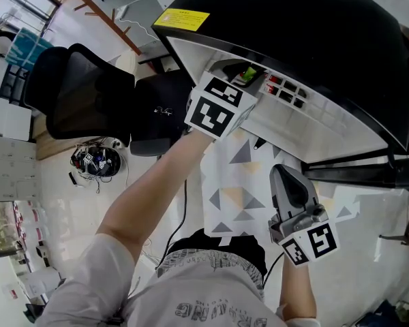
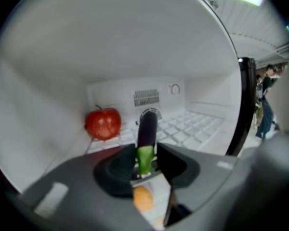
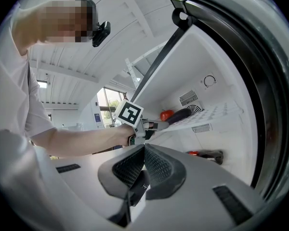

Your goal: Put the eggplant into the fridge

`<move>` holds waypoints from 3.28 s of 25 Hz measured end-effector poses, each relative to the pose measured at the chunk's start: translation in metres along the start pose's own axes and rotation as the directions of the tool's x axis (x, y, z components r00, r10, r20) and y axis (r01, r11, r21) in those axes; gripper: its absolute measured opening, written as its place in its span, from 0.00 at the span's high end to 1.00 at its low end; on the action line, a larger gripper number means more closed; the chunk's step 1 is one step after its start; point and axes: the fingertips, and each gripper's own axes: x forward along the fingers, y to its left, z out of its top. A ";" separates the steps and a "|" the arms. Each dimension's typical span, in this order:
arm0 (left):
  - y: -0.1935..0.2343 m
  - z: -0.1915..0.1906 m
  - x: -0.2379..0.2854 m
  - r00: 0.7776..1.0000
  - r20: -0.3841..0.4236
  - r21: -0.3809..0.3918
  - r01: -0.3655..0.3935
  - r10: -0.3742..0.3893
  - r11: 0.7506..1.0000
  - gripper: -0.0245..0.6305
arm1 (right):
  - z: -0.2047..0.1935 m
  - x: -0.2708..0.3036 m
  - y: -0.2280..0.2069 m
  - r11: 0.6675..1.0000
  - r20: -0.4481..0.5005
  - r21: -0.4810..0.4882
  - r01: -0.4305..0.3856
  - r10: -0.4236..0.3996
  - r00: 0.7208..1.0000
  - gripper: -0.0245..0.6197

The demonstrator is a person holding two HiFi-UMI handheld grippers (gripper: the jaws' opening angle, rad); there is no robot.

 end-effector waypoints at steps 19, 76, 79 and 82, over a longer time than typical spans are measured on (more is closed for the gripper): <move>-0.001 0.007 -0.023 0.998 0.055 0.005 0.017 -0.017 1.000 0.66 | 0.011 0.005 0.010 1.000 0.003 -0.030 0.009 -0.009 1.000 0.96; -0.023 -0.067 -0.241 0.934 0.336 -0.134 0.175 -0.121 0.975 0.95 | 0.022 0.052 0.106 0.982 -0.057 -0.187 0.014 -0.025 0.998 0.96; -0.028 -0.072 -0.243 0.937 0.327 -0.145 0.175 -0.120 0.974 0.95 | 0.023 0.050 0.107 0.981 -0.058 -0.192 0.009 -0.020 0.998 0.96; -0.033 -0.075 -0.244 0.938 0.323 -0.151 0.179 -0.122 0.972 0.95 | 0.023 0.048 0.107 0.981 -0.061 -0.196 0.006 -0.018 0.998 0.96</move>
